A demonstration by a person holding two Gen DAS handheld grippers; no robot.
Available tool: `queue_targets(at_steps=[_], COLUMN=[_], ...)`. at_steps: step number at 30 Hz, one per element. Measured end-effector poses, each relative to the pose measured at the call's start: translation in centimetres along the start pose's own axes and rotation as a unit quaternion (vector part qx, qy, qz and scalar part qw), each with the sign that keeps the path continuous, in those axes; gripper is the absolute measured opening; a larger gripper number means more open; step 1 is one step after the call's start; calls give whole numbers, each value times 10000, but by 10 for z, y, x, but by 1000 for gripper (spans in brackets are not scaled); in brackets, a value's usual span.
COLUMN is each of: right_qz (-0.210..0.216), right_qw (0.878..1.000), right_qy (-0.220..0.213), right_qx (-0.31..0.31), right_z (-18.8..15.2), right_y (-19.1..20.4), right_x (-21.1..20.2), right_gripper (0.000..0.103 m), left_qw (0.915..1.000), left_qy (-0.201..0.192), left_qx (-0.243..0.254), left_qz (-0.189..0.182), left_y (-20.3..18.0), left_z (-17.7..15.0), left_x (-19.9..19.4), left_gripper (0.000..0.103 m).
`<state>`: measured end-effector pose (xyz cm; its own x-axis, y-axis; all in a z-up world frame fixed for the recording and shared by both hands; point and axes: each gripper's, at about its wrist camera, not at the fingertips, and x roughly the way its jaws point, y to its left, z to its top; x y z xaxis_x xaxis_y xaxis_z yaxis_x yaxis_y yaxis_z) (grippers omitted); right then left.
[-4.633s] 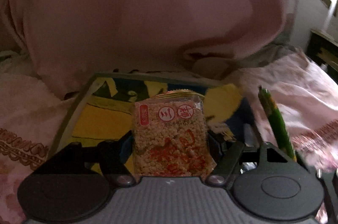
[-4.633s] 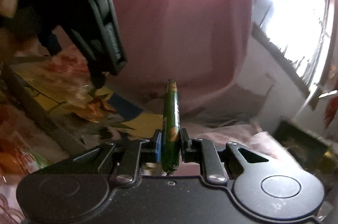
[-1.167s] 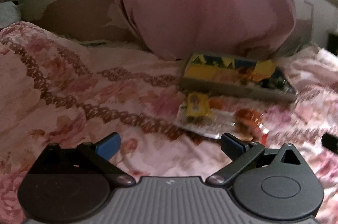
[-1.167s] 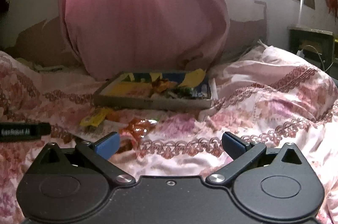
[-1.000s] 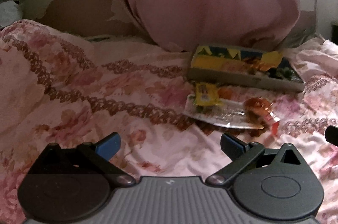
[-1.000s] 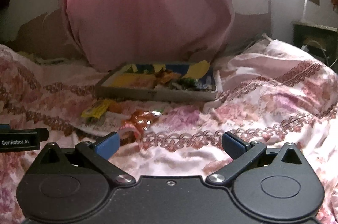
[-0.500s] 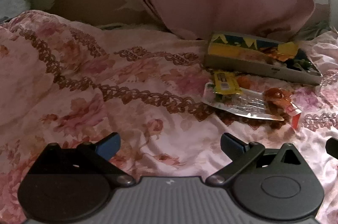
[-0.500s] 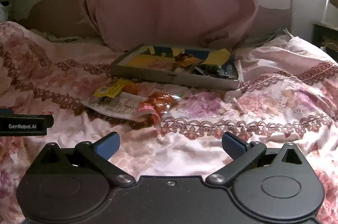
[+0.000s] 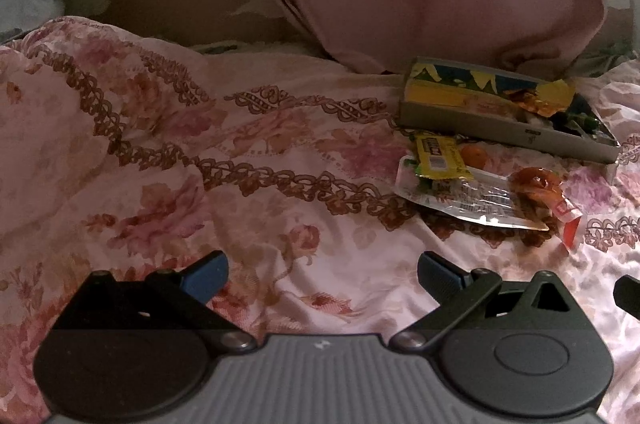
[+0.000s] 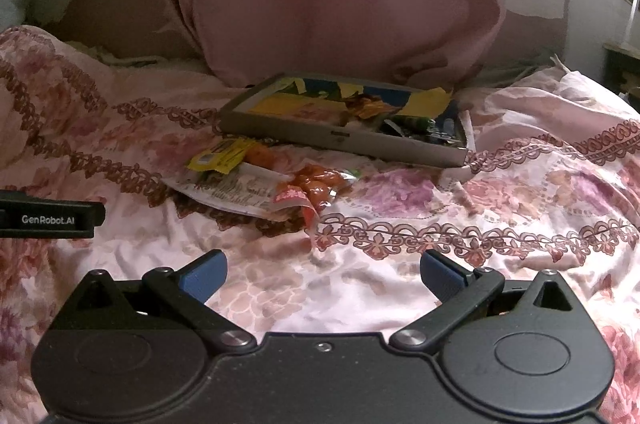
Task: Organize snacks
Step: 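Withdraw both open grippers from the box back over the bedspread, then move the left gripper to the yellow snack bar while the right gripper approaches the orange sausage pack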
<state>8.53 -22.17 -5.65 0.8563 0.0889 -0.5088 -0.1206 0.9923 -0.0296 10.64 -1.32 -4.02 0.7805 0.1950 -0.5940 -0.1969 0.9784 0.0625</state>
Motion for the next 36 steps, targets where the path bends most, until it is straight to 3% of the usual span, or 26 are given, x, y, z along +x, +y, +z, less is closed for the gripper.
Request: queue_targets(at_steps=[14,20,24,36], right_qz=[173,318,441,521], right_qw=[9998,9992,9990,9981], right_qy=[-56,-88,-58,100], right_qx=[-38,-217,-63,301], right_z=[3,8,13,21], right_y=[2,2,-4,-19], right_x=[6,16,25,45], right_gripper=[102,102,102,102], left_qw=[10000,9998,9992,9993], left_qy=[-14,-51,-106,-93], left_qx=[-48,174,387,347], left_qz=[48,55,67,-75], left_y=[-8,-26,-40,-62], left_z=[9,21,28,43], left_x=[5,20,30,55], left_gripper=[103,103,103,103])
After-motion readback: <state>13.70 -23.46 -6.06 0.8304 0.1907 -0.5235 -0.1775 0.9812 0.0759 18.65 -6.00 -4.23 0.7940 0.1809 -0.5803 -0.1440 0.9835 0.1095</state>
